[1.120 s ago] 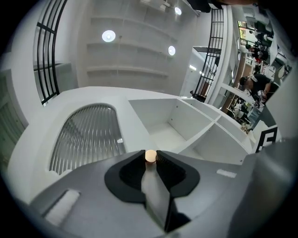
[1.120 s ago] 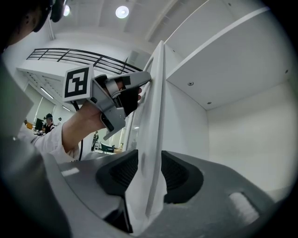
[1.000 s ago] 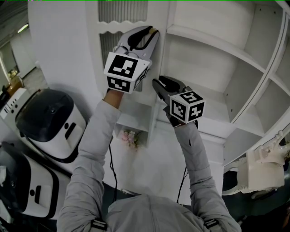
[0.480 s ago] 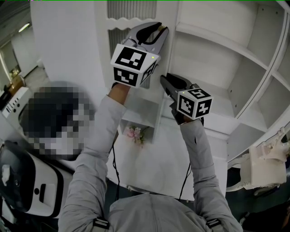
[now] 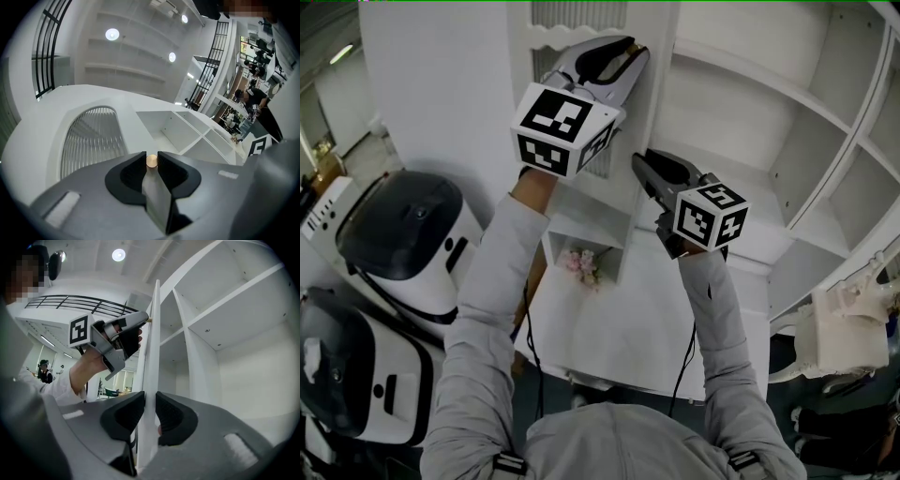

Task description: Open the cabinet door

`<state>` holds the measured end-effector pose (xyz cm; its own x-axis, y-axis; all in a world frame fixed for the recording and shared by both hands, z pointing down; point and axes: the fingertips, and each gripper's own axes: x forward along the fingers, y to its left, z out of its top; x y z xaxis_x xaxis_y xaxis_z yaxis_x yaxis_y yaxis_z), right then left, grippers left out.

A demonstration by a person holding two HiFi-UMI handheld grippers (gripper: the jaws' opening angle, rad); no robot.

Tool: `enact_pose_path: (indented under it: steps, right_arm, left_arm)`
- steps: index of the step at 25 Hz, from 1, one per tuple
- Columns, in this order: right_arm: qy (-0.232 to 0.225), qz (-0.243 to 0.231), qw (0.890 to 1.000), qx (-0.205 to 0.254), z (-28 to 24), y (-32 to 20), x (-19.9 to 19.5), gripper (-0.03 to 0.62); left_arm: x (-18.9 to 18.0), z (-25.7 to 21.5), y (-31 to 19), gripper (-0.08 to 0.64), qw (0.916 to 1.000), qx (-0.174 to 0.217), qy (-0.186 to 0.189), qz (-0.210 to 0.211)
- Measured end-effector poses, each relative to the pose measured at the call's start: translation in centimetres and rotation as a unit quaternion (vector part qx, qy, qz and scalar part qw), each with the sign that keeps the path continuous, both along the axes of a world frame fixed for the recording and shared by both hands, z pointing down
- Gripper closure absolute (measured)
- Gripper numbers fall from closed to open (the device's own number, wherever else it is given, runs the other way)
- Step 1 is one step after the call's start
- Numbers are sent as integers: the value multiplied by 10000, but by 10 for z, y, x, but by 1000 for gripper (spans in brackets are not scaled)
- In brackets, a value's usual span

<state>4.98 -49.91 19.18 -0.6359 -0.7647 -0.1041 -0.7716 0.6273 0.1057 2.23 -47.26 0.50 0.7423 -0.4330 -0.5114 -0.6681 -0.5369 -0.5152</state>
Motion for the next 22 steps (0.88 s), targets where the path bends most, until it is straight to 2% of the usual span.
enact_pose_path:
  steps: [7, 14, 22]
  right_arm:
    - [151, -249, 9996, 21, 2, 3, -1, 515]
    - [-107, -778, 9969, -13, 2, 16, -12, 523]
    - [-79, -613, 9981, 61, 1, 31, -27, 523]
  left_arm:
    - [-2, 5, -1, 463, 9992, -208, -46, -335]
    - [-11, 7, 2, 463, 9984, -290, -93, -468]
    - [-27, 7, 15, 471, 9995, -305, 6, -116]
